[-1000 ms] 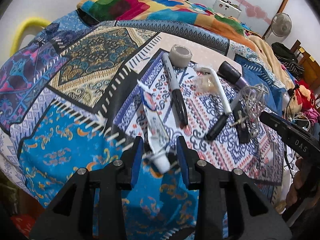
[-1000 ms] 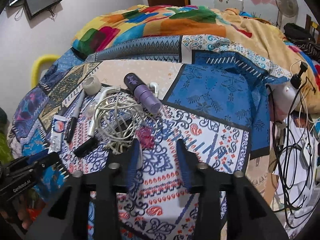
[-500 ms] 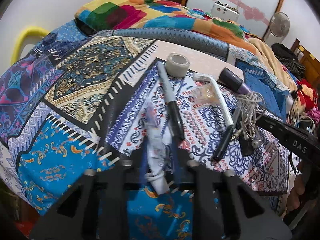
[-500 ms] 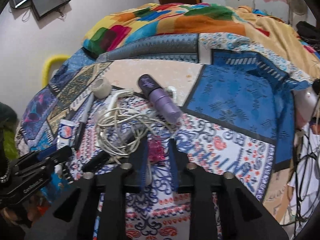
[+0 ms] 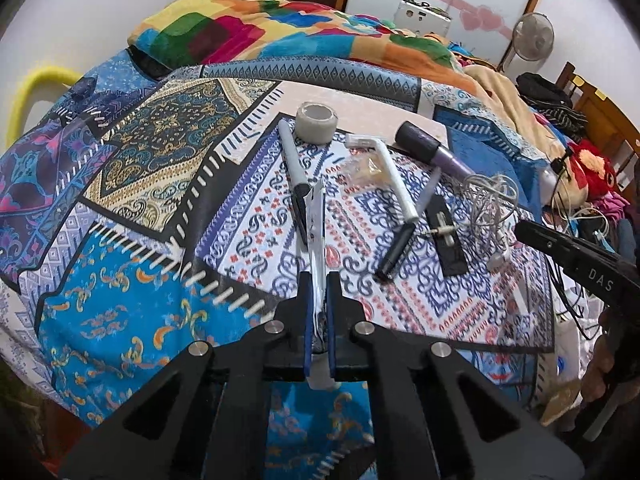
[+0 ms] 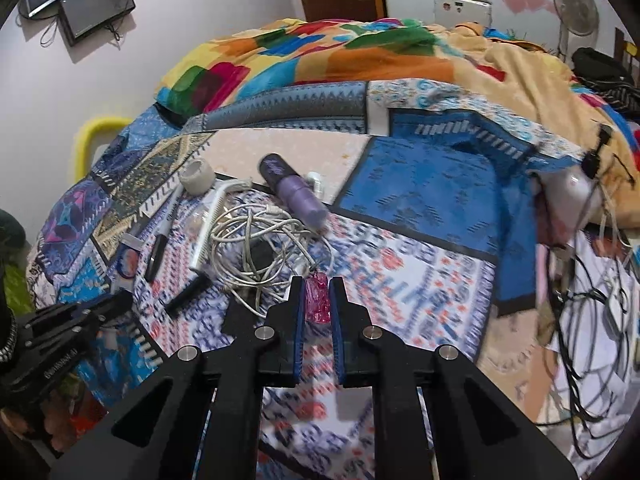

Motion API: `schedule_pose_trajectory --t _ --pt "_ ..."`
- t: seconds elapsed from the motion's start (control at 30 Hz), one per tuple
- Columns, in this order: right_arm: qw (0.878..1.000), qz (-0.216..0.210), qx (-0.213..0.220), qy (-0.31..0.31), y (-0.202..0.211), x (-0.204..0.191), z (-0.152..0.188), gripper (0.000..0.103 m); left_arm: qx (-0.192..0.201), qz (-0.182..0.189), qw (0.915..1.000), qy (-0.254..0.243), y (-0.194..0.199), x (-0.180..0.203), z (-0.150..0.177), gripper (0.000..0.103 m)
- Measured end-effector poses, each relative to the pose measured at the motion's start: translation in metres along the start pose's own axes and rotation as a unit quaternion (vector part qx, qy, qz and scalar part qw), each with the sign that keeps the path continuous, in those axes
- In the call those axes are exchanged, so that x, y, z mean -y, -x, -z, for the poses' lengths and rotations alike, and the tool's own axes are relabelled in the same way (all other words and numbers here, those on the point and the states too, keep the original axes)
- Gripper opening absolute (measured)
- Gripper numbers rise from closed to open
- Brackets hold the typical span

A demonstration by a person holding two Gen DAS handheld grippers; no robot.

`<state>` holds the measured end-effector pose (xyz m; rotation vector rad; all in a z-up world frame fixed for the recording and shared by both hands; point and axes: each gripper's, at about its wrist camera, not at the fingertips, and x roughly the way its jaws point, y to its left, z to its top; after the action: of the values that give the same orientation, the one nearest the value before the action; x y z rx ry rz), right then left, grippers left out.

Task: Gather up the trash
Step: 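Close left gripper on toothpaste tube while right gripper closes on pink wrapper, then carry toothpaste tube and pink wrapper with both tools over the white bin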

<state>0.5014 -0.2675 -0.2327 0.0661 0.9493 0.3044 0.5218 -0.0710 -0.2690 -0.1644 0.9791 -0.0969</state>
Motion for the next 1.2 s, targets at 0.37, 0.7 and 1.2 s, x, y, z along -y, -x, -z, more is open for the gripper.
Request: schedule_pose_trajectory --t 0.37,0.7,1.2 --pt "1.000 0.009 0.005 -0.014 0.036 0.009 0.008 0.011 0.005 0.007 0.9999 0.007 0.023 -0.001 0.004 0.005" --pt "0.998 -0.022 0.057 -0.002 0.070 -0.009 -0.011 0.010 0.024 0.017 0.9996 -0.002 0.020 0.007 -0.009 0.005" --pt "0.998 0.002 -0.040 -0.058 0.030 0.020 0.045 0.010 -0.002 0.025 0.9997 -0.005 0.000 0.003 0.010 0.005"
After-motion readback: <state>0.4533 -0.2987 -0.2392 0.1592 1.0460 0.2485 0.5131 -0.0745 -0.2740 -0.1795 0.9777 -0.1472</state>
